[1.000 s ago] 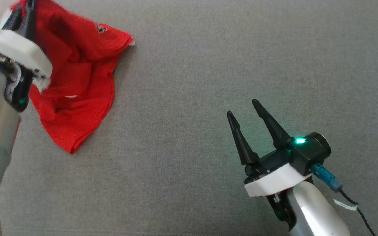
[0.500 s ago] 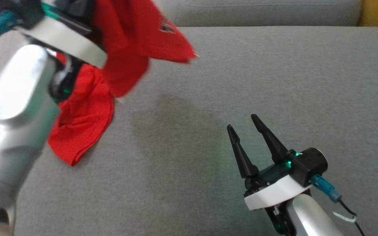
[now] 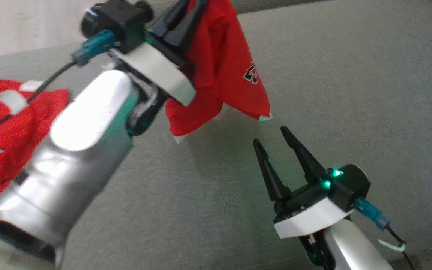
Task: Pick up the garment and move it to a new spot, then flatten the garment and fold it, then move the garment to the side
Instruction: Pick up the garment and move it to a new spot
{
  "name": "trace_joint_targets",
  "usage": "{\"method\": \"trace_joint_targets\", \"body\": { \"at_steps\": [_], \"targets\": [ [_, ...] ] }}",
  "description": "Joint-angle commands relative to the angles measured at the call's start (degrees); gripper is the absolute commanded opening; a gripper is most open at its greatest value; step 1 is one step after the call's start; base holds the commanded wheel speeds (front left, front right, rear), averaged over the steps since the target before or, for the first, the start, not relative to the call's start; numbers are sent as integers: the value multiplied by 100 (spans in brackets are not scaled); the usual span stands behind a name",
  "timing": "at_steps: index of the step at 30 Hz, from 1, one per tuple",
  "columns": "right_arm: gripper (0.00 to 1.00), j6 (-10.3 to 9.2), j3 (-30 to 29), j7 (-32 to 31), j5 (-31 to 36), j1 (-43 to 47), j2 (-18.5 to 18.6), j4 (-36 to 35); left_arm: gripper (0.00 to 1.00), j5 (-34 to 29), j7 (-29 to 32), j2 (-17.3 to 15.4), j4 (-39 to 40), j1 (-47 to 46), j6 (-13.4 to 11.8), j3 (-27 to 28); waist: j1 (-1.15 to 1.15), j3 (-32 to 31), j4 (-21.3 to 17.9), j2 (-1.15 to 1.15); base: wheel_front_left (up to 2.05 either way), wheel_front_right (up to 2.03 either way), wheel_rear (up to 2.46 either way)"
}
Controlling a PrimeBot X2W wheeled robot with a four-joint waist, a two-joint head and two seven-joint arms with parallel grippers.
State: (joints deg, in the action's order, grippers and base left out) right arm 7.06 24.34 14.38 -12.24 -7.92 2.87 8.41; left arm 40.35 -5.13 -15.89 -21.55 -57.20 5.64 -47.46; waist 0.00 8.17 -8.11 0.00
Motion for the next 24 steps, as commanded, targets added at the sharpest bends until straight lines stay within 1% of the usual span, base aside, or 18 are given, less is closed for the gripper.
{"method": "trace_joint_targets", "body": {
  "at_steps": [1, 2, 3, 7, 11, 15, 18, 21, 23, 24],
  "targets": [
    [100, 43, 139, 62, -73, -275, 0, -240, 0, 7, -41, 23, 32, -419, -20, 184, 0, 233, -450, 0, 0, 0, 0],
    [100, 43, 143, 62, -100, -297, 0, -260, 7, 5, -57, 103, -44, -474, -12, 161, 0, 276, -538, 0, 0, 0, 0],
    [100, 43, 140, 62, -127, -316, 0, -282, 100, -23, -79, 172, -126, -536, -6, 128, 0, 318, -613, 0, 0, 0, 0],
    [100, 43, 76, 62, -216, -352, 0, -355, 100, -98, -122, 349, -401, -770, 48, -11, 0, 477, -757, 0, 0, 0, 0],
    [100, 43, -22, 62, -258, -347, 0, -385, 100, -103, -262, 300, -664, -880, 82, -4, 0, 548, -689, 0, 0, 0, 0],
    [100, 43, -119, 62, -251, -317, 0, -357, 100, -38, -440, 176, -874, -800, 107, 32, 0, 481, -433, 0, 0, 0, 0],
    [100, 43, -201, 62, -186, -274, 0, -322, 100, 1, -622, 43, -952, -591, 89, 94, 0, 349, -140, 0, 0, 0, 0],
    [100, 43, -290, 62, -97, -191, 0, -271, 100, 32, -788, -108, -910, -221, -7, 176, 0, 173, 199, 0, 0, 0, 0],
    [100, 43, -368, 62, -43, -121, 0, -242, 100, 70, -865, -200, -784, 120, -122, 250, 0, 63, 438, 0, 0, 0, 0],
    [100, 43, -368, 62, -43, -121, 0, -242, 100, 70, -865, -200, -784, 120, -122, 250, 0, 63, 438, 0, 0, 0, 0]
  ]
}}
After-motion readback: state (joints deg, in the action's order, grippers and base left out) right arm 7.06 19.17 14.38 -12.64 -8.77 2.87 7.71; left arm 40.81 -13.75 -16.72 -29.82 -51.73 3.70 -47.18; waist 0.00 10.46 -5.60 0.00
